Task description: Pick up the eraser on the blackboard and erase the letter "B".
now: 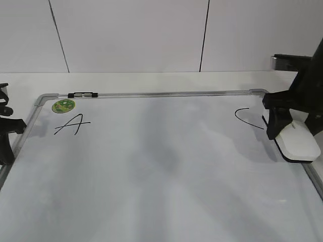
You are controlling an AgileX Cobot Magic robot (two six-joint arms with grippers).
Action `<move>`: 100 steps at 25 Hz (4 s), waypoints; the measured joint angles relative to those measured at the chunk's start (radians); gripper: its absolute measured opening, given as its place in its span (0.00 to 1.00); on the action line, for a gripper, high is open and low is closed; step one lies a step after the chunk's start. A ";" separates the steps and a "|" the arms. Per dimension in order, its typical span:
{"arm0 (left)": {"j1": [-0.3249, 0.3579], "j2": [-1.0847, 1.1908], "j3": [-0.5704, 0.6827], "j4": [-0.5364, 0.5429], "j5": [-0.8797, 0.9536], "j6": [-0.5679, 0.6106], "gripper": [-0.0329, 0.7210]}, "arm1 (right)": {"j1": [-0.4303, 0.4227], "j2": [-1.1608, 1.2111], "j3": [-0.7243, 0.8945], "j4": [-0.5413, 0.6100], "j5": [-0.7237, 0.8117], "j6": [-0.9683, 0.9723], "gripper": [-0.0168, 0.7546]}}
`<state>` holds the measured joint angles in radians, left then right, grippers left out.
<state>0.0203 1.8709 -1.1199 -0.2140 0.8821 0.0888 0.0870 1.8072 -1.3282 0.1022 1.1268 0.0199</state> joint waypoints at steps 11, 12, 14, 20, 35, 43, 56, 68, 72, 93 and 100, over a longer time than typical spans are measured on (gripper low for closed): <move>0.000 0.000 0.000 -0.002 0.002 0.000 0.09 | -0.002 0.002 0.075 -0.054 -0.083 0.008 0.75; 0.000 0.000 0.000 -0.002 0.002 0.000 0.09 | -0.002 0.002 0.075 -0.057 -0.089 0.008 0.75; 0.000 0.000 0.000 -0.002 0.002 0.000 0.09 | -0.002 0.002 0.075 -0.059 -0.095 0.008 0.75; 0.000 0.000 0.000 -0.002 0.003 0.000 0.09 | -0.002 0.030 0.075 -0.059 -0.115 0.008 0.75; 0.000 0.000 0.000 -0.002 0.009 0.000 0.09 | -0.002 0.044 0.075 -0.110 -0.119 0.009 0.75; 0.000 0.000 0.000 -0.004 0.013 0.000 0.09 | -0.002 0.044 0.075 -0.102 -0.119 0.009 0.75; 0.000 0.000 0.000 -0.004 0.019 0.000 0.09 | -0.002 0.044 0.075 -0.075 -0.121 0.037 0.80; 0.000 0.000 0.000 -0.004 0.021 0.000 0.09 | -0.002 0.046 -0.019 -0.102 -0.024 0.039 0.81; 0.000 0.000 0.000 -0.004 0.021 0.000 0.09 | -0.002 0.046 -0.097 -0.120 0.062 0.039 0.80; 0.000 -0.085 -0.044 0.001 0.086 0.000 0.42 | -0.002 -0.020 -0.179 -0.102 0.094 0.039 0.79; 0.000 -0.213 -0.078 0.034 0.307 0.000 0.42 | -0.002 -0.244 -0.139 -0.102 0.098 0.039 0.79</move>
<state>0.0203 1.6580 -1.1980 -0.1804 1.1891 0.0888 0.0854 1.5634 -1.4668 0.0000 1.2247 0.0592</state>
